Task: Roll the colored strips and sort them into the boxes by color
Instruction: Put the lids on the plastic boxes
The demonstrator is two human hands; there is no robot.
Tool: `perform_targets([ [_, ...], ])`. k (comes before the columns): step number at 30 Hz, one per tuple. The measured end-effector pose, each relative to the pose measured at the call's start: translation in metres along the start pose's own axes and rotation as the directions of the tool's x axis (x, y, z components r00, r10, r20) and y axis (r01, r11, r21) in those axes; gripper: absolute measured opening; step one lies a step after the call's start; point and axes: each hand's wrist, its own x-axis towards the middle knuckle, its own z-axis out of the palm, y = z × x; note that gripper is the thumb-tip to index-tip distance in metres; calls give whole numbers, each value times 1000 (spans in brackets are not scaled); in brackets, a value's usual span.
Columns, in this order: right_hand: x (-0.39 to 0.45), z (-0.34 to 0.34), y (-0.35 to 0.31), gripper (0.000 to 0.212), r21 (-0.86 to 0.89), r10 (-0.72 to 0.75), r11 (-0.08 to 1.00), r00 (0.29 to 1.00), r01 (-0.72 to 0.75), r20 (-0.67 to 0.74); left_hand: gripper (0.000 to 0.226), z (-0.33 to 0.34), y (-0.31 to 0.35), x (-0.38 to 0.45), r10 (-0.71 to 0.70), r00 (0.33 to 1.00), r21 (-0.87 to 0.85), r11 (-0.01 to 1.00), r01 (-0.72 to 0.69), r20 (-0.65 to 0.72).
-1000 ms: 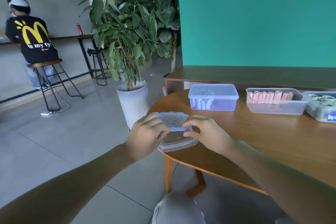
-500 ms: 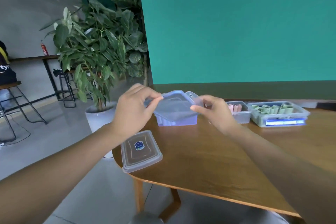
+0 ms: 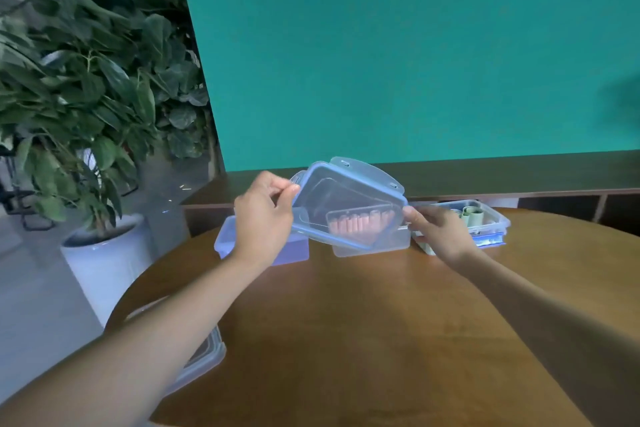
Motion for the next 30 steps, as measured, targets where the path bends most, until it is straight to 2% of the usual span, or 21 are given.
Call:
perform_targets([
  [2,5,9,8,34,-140,7,990,999,-3,31,11,1,-8,7,9,999,32,999,-8,-43],
  [3,11,17,14,27,-148,20,989,999,-13,47,11,4,-14,11,15,998,41,999,-13,-60],
  [5,21,35,23,19,-107,64,993,995,-56,77,11,8,-23,20,33,995,53,998,-29,-89],
  [12,42,79,45,36,15,111,993,980,-115,163,11,21,-48,43,30,983,55,998,-20,-182],
  [20,57,90,52,9,17,67,997,988,-70,142,10,26,-61,51,-5,980,65,998,18,-197],
  [30,34,82,44,8,69,58,995,980,-73,191,10,16,-52,49,-33,982,43,998,42,-188],
])
